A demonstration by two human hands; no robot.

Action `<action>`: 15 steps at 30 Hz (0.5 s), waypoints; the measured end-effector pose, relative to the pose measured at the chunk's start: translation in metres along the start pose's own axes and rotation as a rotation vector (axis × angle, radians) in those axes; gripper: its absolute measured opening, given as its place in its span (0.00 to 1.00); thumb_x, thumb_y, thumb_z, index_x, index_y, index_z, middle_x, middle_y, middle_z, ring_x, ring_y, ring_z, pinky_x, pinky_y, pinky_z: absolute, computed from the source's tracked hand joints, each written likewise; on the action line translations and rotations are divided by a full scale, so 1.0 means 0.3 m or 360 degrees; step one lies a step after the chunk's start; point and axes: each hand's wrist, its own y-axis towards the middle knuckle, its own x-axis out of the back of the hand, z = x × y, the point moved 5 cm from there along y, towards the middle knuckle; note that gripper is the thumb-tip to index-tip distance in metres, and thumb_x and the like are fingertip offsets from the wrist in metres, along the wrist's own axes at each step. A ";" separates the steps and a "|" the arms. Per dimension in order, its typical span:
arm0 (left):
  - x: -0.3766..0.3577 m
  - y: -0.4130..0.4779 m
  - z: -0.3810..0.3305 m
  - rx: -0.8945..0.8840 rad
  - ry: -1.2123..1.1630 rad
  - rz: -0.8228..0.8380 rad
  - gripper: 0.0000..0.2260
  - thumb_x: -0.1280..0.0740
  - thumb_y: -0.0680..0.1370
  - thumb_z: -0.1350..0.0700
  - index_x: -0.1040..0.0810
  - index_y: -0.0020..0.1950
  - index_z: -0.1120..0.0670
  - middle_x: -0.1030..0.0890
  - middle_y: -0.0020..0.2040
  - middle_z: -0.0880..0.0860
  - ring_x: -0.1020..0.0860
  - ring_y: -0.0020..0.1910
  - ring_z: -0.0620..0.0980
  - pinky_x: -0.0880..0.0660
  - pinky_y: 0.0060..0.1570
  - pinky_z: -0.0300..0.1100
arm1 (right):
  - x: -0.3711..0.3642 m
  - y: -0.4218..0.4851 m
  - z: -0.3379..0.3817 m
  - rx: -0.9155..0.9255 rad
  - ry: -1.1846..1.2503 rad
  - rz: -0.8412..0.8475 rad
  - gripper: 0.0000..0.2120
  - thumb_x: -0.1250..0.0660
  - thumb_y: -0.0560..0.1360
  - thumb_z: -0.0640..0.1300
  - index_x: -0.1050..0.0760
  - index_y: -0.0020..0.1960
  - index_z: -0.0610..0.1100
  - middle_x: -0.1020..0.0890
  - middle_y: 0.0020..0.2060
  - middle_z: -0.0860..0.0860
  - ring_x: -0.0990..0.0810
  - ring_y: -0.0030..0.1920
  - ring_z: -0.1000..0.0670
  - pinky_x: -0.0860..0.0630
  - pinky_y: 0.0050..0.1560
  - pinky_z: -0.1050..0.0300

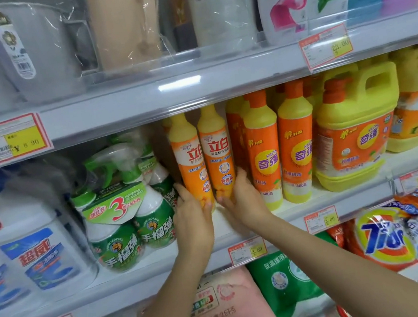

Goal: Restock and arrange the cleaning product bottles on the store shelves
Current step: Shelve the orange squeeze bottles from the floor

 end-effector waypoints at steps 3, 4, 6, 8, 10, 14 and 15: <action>0.067 -0.127 -0.026 -0.0274 -0.0099 -0.0117 0.30 0.33 0.80 0.56 0.41 0.78 0.58 0.30 0.71 0.57 0.30 0.67 0.53 0.34 0.64 0.44 | 0.052 -0.104 0.021 0.0310 0.0065 -0.0060 0.36 0.29 0.76 0.46 0.42 0.77 0.39 0.30 0.71 0.44 0.31 0.72 0.45 0.33 0.71 0.49; 0.093 -0.178 -0.034 -0.0425 -0.0143 -0.0175 0.25 0.34 0.80 0.56 0.37 0.76 0.56 0.30 0.69 0.54 0.30 0.66 0.51 0.34 0.65 0.41 | 0.082 -0.155 0.031 0.0424 0.0075 -0.0078 0.34 0.30 0.77 0.45 0.41 0.76 0.40 0.31 0.71 0.46 0.33 0.72 0.48 0.34 0.71 0.54; 0.127 -0.280 -0.032 -0.0710 -0.0239 -0.0183 0.17 0.36 0.80 0.56 0.28 0.69 0.53 0.27 0.63 0.49 0.26 0.60 0.47 0.29 0.61 0.39 | 0.141 -0.265 0.036 0.0631 0.0095 -0.0044 0.28 0.32 0.78 0.46 0.36 0.74 0.43 0.28 0.68 0.49 0.29 0.68 0.52 0.32 0.66 0.59; 0.123 -0.377 -0.002 -0.0891 -0.0287 0.0000 0.11 0.37 0.79 0.54 0.22 0.60 0.52 0.25 0.56 0.46 0.25 0.55 0.43 0.29 0.56 0.34 | 0.171 -0.371 0.006 0.0708 0.0088 0.0193 0.20 0.32 0.78 0.45 0.29 0.69 0.45 0.22 0.61 0.52 0.24 0.60 0.56 0.26 0.60 0.59; 0.079 -0.479 0.061 -0.0955 -0.0276 0.0312 0.09 0.36 0.78 0.53 0.21 0.55 0.50 0.22 0.51 0.45 0.24 0.50 0.39 0.31 0.51 0.29 | 0.157 -0.469 -0.070 0.0661 -0.0023 0.0560 0.13 0.31 0.78 0.42 0.24 0.62 0.45 0.19 0.53 0.54 0.20 0.52 0.58 0.22 0.53 0.59; -0.080 -0.720 0.277 -0.0604 -0.0230 0.1235 0.12 0.31 0.76 0.50 0.22 0.60 0.45 0.22 0.54 0.41 0.25 0.51 0.36 0.28 0.52 0.32 | 0.075 -0.687 -0.291 0.0383 -0.0352 0.1279 0.14 0.31 0.77 0.41 0.24 0.63 0.44 0.22 0.57 0.50 0.21 0.54 0.53 0.22 0.51 0.60; -0.114 -0.781 0.334 -0.0526 -0.0201 0.1404 0.15 0.30 0.76 0.52 0.24 0.62 0.43 0.22 0.57 0.43 0.25 0.53 0.36 0.28 0.55 0.33 | 0.050 -0.740 -0.351 0.0322 -0.0426 0.1439 0.16 0.32 0.78 0.41 0.26 0.66 0.45 0.24 0.61 0.49 0.22 0.57 0.52 0.24 0.52 0.63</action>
